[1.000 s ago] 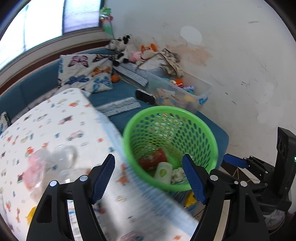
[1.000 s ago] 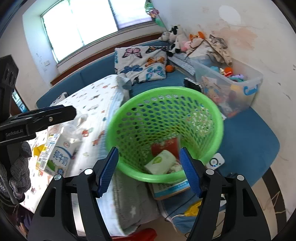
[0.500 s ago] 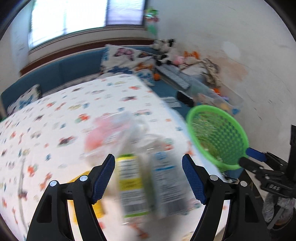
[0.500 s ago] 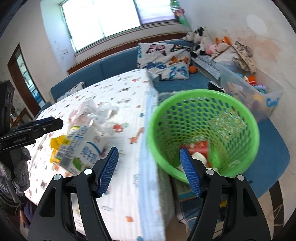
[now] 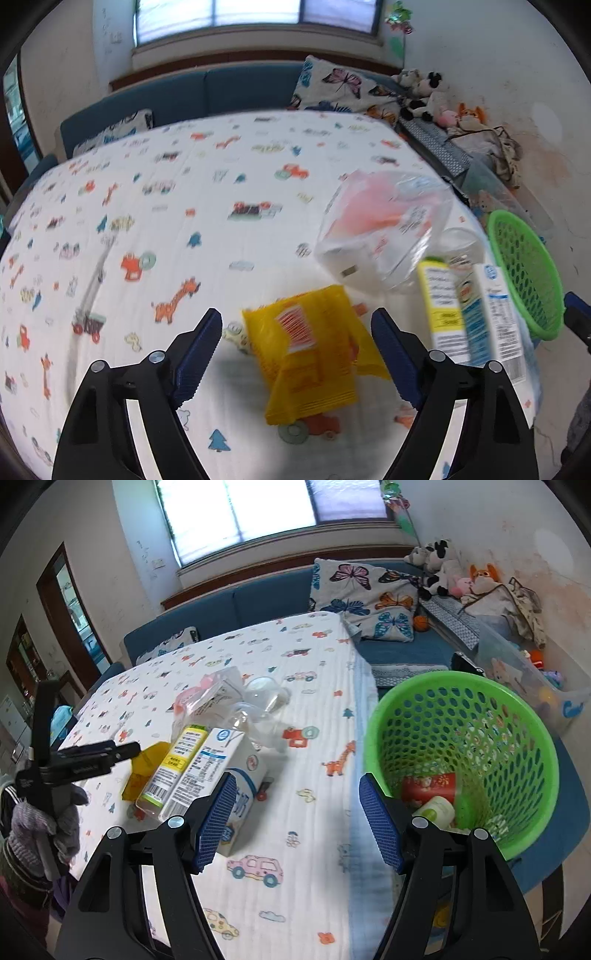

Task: Collect trash
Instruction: 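Move the left tool to the table and grasp the yellow snack wrapper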

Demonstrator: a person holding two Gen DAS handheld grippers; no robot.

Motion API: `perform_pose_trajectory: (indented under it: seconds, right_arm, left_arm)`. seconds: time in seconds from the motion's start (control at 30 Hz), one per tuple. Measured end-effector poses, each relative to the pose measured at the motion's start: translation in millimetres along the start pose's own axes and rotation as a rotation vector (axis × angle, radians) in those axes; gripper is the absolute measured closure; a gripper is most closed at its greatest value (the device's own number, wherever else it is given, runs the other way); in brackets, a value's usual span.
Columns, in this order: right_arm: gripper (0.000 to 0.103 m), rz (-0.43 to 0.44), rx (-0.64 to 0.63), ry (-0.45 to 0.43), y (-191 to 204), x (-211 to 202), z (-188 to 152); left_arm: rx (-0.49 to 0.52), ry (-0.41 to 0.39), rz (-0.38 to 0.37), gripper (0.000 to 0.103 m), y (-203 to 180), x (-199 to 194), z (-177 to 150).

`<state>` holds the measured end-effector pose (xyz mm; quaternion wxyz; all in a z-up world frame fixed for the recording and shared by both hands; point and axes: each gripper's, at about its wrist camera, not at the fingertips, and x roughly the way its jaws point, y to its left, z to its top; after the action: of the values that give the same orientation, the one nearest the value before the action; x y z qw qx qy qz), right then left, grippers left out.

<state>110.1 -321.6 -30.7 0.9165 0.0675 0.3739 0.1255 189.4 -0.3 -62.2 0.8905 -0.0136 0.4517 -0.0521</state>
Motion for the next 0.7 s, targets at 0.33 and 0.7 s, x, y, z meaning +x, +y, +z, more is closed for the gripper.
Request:
perform_pose_trajectory:
  seconds: [0.33, 0.7]
  right_arm:
    - [0.034, 0.016, -0.036, 0.014, 16, 10, 6]
    - [0.034, 0.051, -0.066, 0.046, 34, 30, 15]
  left_arm:
    - [-0.001, 0.060, -0.005, 0.020, 3, 26, -10]
    - [0.014, 0.071, -0.051, 0.038, 2, 33, -16]
